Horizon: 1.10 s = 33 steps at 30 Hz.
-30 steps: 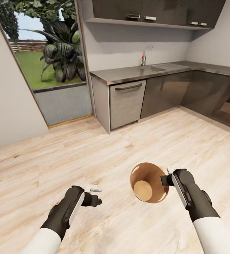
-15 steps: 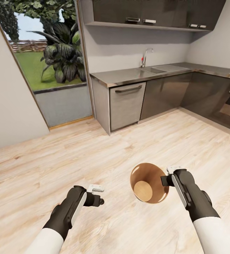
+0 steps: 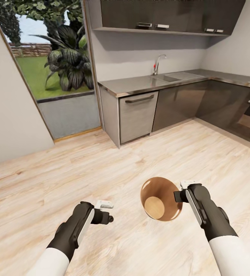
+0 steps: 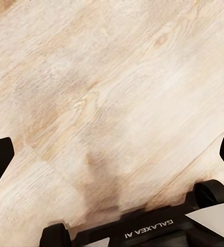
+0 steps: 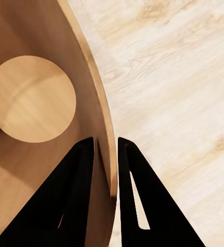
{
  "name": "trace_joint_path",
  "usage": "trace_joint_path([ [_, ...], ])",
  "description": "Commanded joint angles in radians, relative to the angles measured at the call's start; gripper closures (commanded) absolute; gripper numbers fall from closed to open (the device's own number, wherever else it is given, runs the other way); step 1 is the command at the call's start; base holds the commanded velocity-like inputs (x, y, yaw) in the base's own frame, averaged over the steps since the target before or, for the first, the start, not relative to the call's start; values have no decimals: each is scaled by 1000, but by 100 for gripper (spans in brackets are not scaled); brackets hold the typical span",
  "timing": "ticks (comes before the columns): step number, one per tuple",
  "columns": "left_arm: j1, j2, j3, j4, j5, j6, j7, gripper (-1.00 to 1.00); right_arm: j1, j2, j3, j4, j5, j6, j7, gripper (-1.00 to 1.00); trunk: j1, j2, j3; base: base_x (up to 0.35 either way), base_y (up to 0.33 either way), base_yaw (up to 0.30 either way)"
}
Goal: Put the three can of soda from the living room inside the tash can in the kitchen.
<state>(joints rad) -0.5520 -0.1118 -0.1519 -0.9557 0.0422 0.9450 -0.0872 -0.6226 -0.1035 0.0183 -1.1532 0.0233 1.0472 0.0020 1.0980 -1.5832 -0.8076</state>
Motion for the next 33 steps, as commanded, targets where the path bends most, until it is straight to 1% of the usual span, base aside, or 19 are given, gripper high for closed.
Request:
trace_joint_path([
  [1, 0, 0, 0, 0, 0, 0, 0, -100, 0, 0, 0, 0, -15, 0, 5, 100, -4, 7, 3, 0, 0, 0],
  [33, 0, -2, 0, 0, 1, 0, 0, -100, 0, 4, 2, -1, -14, 0, 6, 100, -127, 231, 104, 0, 0, 0],
])
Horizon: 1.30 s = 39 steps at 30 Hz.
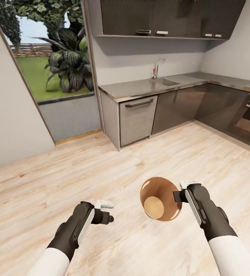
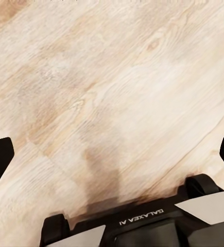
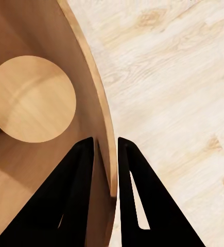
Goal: Put the three can of soda from the living room inside the tash can in the kitchen.
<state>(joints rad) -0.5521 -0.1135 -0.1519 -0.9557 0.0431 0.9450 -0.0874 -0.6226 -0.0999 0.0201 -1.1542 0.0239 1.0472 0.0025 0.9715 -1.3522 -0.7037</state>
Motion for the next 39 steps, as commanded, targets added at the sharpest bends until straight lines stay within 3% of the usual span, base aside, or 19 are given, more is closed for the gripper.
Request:
trace_joint_path([
  [1, 0, 0, 0, 0, 0, 0, 0, -100, 0, 0, 0, 0, -15, 0, 5, 100, -4, 7, 4, 0, 0, 11],
  [39, 1, 0, 0, -1, 0, 3, 0, -100, 12, -7, -3, -10, -9, 0, 4, 100, -150, 273, 181, 0, 0, 1],
])
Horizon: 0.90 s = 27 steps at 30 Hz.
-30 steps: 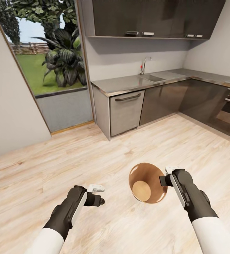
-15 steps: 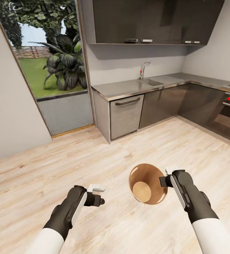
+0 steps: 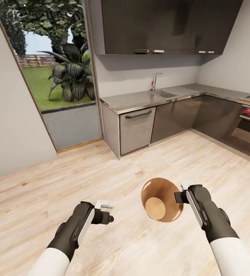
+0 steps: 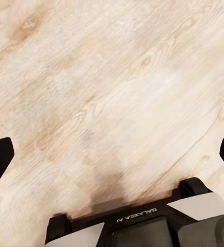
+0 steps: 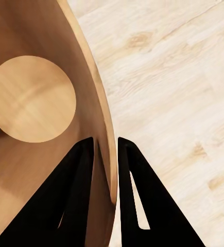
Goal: Put the three can of soda from the living room inside the tash can in the kitchen.
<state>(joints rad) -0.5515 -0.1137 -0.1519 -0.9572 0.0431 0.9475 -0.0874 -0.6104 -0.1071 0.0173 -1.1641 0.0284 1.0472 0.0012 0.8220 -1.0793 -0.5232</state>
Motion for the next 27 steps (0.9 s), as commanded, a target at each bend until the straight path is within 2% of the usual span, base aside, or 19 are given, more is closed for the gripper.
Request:
trace_joint_path([
  [1, 0, 0, 0, 0, 0, 0, 0, -100, 0, 0, 0, 0, -13, 0, 5, 100, -4, 7, 5, 0, 0, 0],
  [6, 0, 0, 0, 0, 0, 1, 0, -100, 0, 0, 0, 0, -13, 0, 5, 100, -23, 42, 29, 0, 0, 0],
  [27, 0, -1, 0, 0, 0, 1, 0, -100, 0, -1, -1, 0, -13, 0, 5, 100, -23, 42, 62, 0, 0, 0],
])
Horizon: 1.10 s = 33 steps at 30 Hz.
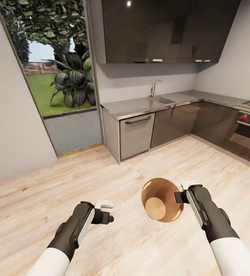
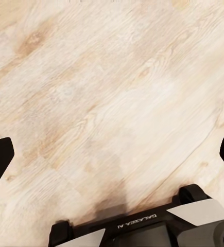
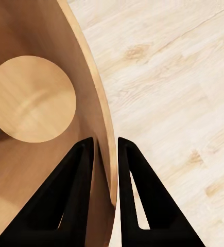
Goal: Put the three can of soda from the living room inside the tash can in the kitchen.
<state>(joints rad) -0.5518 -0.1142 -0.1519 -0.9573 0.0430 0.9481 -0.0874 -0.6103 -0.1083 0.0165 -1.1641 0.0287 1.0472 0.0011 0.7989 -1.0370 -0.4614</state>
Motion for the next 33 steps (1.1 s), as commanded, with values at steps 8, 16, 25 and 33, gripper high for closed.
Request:
trace_joint_path([
  [8, 0, -1, 0, 0, 0, 0, 0, -100, 0, -1, 0, 0, -13, 0, 5, 100, 0, 0, 13, 0, 0, 0],
  [16, 0, -1, 0, 0, 0, 0, 0, -100, 0, -1, -1, 0, -13, 0, 5, 100, 0, 0, 26, 0, 0, 0],
  [25, 0, -1, 0, 0, 0, -1, 0, -100, 0, -1, -1, 0, -13, 0, 5, 100, 0, 0, 40, 0, 0, 0],
  [33, 0, -1, 0, 0, 0, -3, 0, -100, 0, -1, -1, 0, -14, 0, 5, 100, 0, 0, 49, 0, 0, 0],
])
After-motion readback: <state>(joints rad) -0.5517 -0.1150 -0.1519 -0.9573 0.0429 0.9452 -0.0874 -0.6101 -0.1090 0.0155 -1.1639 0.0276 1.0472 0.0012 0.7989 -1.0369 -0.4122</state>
